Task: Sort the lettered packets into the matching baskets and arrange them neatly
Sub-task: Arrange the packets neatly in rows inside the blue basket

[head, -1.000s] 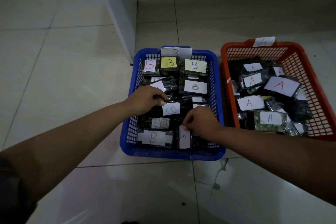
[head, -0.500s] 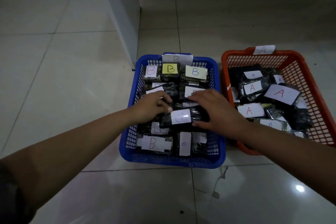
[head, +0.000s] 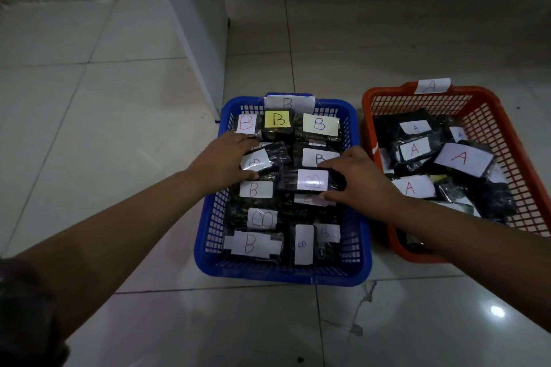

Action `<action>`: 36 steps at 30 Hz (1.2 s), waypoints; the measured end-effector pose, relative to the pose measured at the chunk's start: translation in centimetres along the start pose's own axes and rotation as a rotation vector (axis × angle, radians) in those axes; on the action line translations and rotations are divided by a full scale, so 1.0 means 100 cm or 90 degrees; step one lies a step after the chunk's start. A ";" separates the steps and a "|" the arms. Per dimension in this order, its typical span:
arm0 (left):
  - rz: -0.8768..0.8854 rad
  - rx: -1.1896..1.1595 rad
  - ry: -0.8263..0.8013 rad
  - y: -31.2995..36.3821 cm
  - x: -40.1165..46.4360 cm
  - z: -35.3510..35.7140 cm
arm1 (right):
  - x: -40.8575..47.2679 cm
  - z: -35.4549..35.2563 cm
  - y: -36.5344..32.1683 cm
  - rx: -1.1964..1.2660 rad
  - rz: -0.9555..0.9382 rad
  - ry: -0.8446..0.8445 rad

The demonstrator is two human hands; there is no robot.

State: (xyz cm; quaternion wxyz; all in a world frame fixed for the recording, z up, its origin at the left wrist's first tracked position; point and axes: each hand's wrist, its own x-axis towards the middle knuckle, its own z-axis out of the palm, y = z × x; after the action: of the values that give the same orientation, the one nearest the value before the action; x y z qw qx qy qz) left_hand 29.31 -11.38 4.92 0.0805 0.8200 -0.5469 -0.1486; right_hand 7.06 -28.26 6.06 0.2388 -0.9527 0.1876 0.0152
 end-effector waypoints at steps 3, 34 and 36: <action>0.014 -0.047 -0.023 -0.002 0.003 0.003 | 0.004 -0.001 -0.001 0.000 0.008 -0.026; 0.050 -0.167 -0.055 -0.003 -0.022 0.002 | 0.046 0.010 0.019 -0.262 -0.084 -0.065; 0.051 -0.180 -0.084 0.000 -0.033 0.000 | 0.048 0.012 0.019 -0.266 -0.094 -0.057</action>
State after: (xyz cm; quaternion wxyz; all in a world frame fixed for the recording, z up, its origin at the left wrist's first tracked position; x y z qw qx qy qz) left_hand 28.16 -8.30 5.42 0.1644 0.7663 -0.5572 -0.2744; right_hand 10.90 -30.92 3.54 0.0447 -0.9909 0.0995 0.0782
